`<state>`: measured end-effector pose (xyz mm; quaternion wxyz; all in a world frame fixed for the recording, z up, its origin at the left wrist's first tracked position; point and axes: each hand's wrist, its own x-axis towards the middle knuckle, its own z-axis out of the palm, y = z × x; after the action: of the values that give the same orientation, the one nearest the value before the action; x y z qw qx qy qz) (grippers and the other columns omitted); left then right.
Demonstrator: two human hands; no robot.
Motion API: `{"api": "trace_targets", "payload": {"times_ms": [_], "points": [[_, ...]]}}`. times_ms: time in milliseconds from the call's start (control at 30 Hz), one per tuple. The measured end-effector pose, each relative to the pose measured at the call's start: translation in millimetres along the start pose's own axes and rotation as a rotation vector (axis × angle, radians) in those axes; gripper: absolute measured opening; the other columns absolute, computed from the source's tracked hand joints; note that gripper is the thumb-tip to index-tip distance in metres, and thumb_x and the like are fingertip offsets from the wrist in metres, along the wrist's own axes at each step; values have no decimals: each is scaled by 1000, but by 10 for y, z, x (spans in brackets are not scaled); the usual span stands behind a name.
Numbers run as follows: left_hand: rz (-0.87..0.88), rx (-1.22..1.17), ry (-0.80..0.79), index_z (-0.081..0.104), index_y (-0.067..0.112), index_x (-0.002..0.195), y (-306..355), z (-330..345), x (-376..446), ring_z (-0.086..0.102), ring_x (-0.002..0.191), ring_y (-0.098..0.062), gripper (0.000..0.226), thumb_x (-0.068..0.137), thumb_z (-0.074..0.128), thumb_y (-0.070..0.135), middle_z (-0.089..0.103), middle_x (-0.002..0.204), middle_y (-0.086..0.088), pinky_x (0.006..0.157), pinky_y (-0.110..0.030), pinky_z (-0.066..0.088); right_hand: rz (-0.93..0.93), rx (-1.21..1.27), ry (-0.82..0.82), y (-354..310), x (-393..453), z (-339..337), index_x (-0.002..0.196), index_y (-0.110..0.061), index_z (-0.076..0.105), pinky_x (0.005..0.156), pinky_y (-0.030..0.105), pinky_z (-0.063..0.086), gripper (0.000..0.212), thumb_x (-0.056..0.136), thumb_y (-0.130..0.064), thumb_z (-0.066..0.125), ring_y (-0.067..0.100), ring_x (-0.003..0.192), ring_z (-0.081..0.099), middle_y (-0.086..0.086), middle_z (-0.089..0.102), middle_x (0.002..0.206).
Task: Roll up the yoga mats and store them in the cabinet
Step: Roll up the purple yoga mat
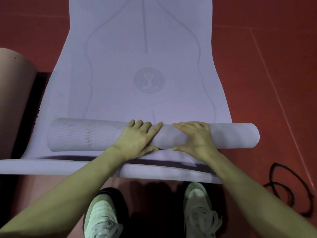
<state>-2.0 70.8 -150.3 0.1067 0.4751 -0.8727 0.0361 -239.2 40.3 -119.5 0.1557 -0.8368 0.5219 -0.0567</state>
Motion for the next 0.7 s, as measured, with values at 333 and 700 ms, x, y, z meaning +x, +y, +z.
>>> {"api": "trace_targets", "payload": {"times_ms": [333,700], "points": [[-18,-117,-92,53,15,135,32,0,-69,61,78,-31,84,81,33,75,66,105,-9,69,-40,52,5,-117,-277,-29,-35,-100,145,-43,24,107,25,8,88,70,-65,65,5,134,24,-19,30,149],[-46,-124,-161,51,15,137,-167,-65,160,63,84,-30,80,84,30,71,65,115,-5,69,-38,49,69,-88,-153,-54,-7,18,145,-45,23,114,40,-5,55,94,-62,27,9,143,14,-15,23,154]]}}
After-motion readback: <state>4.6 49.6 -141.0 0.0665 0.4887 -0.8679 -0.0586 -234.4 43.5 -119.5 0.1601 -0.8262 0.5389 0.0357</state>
